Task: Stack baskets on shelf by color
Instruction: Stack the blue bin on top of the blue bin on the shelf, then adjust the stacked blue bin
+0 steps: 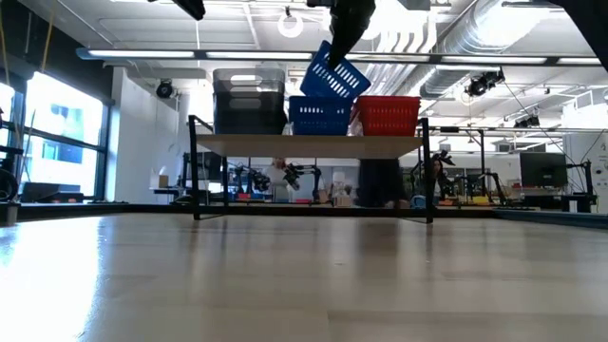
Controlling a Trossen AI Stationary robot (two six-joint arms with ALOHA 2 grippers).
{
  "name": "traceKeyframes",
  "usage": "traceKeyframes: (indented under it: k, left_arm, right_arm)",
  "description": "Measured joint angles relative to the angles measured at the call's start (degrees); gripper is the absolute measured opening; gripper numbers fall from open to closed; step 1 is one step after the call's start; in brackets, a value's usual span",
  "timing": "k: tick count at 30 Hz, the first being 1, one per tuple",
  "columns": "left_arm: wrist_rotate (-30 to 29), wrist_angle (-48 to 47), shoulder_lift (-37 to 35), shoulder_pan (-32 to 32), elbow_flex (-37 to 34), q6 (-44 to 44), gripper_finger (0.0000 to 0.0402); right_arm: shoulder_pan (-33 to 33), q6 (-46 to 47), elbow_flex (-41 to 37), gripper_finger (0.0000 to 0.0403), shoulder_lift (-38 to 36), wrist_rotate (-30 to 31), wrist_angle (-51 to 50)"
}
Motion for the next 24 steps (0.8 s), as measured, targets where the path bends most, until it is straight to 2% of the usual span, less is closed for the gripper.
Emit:
traceKeyframes:
  k: [5, 14, 24]
  left_arm:
    - [0.84, 0.02, 0.0, 0.0, -0.01, 0.03, 0.0053]
    - [0.84, 0.02, 0.0, 0.0, 0.0, 0.03, 0.0053]
    - [0.83, 0.02, 0.0, 0.0, -0.01, 0.06, 0.0053]
  right_arm:
    - [-0.27, 0.34, 0.0, 0.001, 0.0, -0.07, 0.2]
    - [-0.39, 1.2, 0.0, 0.008, 0.0, 0.04, 1.39]
    - [-0.44, 2.68, 0.0, 0.0089, 0.0, 1.56, 3.46]
